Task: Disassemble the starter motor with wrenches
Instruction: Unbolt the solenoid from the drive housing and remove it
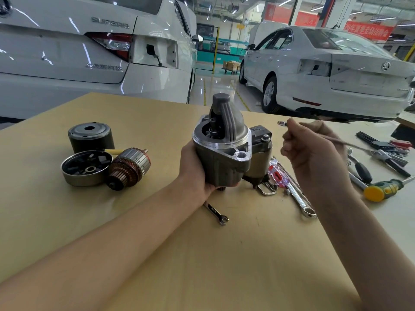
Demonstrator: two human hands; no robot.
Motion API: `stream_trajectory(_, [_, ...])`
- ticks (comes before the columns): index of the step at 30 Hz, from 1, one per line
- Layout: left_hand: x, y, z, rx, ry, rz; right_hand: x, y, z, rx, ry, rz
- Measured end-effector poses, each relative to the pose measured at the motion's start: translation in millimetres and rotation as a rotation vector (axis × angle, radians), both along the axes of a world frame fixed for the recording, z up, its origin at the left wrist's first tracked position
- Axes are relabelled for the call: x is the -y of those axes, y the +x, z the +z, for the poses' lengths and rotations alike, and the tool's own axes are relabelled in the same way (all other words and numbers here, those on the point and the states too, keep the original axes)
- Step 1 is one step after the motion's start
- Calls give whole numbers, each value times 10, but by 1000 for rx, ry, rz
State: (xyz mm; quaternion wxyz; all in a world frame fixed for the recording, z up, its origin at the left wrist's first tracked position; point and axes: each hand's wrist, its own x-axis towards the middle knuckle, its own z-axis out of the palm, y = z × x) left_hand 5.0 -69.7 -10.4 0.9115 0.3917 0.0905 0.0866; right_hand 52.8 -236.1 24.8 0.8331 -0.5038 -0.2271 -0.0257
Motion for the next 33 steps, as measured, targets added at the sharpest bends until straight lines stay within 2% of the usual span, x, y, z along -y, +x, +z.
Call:
stream_trajectory(4, [3, 5, -7, 9, 17, -1, -70, -111, -115, 516, -334, -427])
stream_trajectory(6, [3, 12, -12, 24, 17, -5, -136, -166, -174, 684, -481, -567])
stream_trajectory(11, [0, 12, -20, 27, 11, -7, -138, -210, -204, 808, -548, -627])
stream_trajectory(15, [-3, 14, -24, 11, 17, 5, -140, -200, -197, 808, -564, -645])
stream_trajectory(21, [2, 20, -20, 3, 7, 13, -161, -193, -187, 687, -550, -593])
stream_trajectory(23, [2, 25, -16, -4, 3, 14, -140, -168, -144, 514, -452, -471])
stream_trajectory(26, [1, 28, -14, -15, 0, 17, -83, -131, -21, 108, -251, -101])
stream_trajectory(28, [-9, 30, -20, -19, 1, 20, -77, -84, 6, -135, -146, 71])
stream_trajectory(31, [-7, 32, -23, -35, 14, 23, -53, -18, 3, -305, -98, 242])
stream_trajectory(33, [-11, 33, -24, -35, 18, 26, -25, 10, 7, -309, -110, 293])
